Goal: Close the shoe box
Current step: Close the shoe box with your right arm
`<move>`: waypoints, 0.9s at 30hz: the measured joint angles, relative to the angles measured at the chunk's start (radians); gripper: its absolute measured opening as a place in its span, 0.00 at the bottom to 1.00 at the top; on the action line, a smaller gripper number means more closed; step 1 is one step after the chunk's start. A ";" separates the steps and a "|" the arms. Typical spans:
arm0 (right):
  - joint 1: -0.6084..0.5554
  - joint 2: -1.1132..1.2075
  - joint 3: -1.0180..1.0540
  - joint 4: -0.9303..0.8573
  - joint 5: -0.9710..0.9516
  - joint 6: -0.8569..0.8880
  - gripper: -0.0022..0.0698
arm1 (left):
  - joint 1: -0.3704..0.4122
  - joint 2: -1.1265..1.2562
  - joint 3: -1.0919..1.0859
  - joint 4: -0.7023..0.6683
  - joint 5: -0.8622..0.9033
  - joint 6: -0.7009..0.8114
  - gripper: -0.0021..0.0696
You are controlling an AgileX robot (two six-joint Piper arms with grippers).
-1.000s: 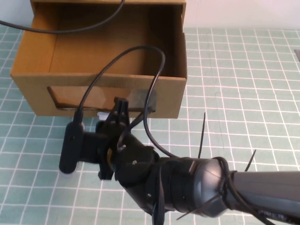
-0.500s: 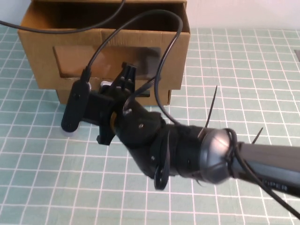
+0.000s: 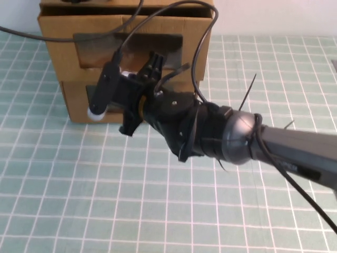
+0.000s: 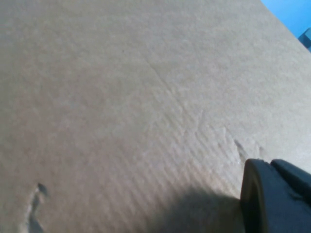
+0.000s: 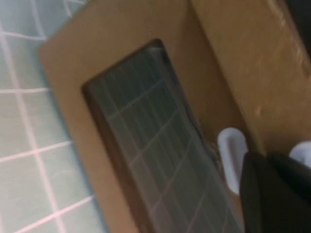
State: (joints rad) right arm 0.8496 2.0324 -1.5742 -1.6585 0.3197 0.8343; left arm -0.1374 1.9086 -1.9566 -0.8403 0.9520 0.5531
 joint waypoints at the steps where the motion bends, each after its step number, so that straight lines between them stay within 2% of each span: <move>1: -0.010 0.011 -0.013 -0.005 -0.005 0.000 0.01 | 0.000 0.000 0.000 0.000 0.000 0.000 0.02; 15: -0.063 0.089 -0.104 0.000 -0.046 0.005 0.01 | 0.000 0.000 0.000 0.002 0.000 0.006 0.02; 24: -0.060 0.043 -0.106 0.094 -0.144 0.005 0.01 | 0.000 -0.006 0.000 0.002 -0.003 0.020 0.02; 27: -0.048 0.002 -0.106 0.174 -0.168 0.005 0.01 | 0.000 -0.023 0.000 0.002 -0.006 0.036 0.02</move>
State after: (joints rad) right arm 0.8020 2.0340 -1.6800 -1.4848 0.1517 0.8389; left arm -0.1374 1.8857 -1.9566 -0.8386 0.9460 0.5893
